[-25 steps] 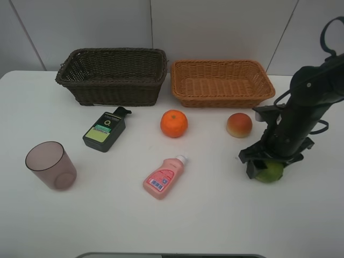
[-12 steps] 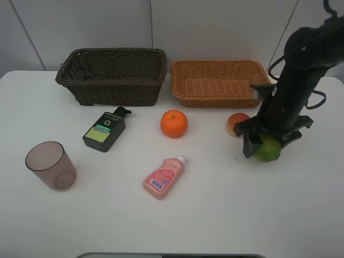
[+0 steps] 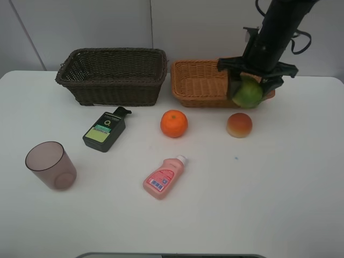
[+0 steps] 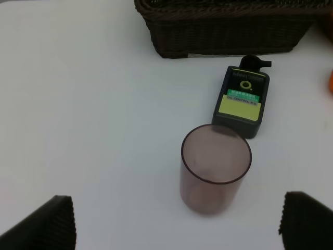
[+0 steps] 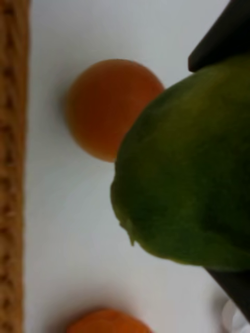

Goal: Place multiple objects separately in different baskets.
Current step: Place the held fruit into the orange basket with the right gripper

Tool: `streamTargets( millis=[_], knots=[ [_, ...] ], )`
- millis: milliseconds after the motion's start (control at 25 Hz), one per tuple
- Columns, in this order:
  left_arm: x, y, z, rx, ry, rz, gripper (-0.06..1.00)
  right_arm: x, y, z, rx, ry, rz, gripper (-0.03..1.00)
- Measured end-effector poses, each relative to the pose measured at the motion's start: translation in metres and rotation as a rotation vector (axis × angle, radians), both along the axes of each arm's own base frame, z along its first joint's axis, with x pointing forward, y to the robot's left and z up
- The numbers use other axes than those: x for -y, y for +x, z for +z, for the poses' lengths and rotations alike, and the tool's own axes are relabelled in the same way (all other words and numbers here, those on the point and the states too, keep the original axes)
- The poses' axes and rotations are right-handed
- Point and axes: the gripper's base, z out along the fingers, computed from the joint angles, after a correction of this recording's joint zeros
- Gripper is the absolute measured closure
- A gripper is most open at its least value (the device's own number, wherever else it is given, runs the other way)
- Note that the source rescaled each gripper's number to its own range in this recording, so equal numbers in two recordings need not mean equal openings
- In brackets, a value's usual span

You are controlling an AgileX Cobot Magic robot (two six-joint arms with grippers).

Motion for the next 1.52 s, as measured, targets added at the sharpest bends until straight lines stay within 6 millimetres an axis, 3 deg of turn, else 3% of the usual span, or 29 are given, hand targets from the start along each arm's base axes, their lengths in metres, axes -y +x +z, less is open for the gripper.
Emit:
streamTargets(
  millis=[320,560,1080,1520],
  knots=[
    [0.0,0.0,0.0,0.0,0.0,0.0,-0.06,-0.017,0.068,-0.002,0.117,-0.006,0.0,0.63],
    [0.0,0.0,0.0,0.0,0.0,0.0,-0.06,-0.021,0.101,-0.017,0.187,-0.05,0.009,0.63],
    [0.0,0.0,0.0,0.0,0.0,0.0,-0.06,-0.02,0.121,-0.063,0.212,-0.061,0.01,0.63],
    [0.0,0.0,0.0,0.0,0.0,0.0,-0.06,-0.021,0.126,-0.079,0.227,-0.055,0.011,0.63]
  ],
)
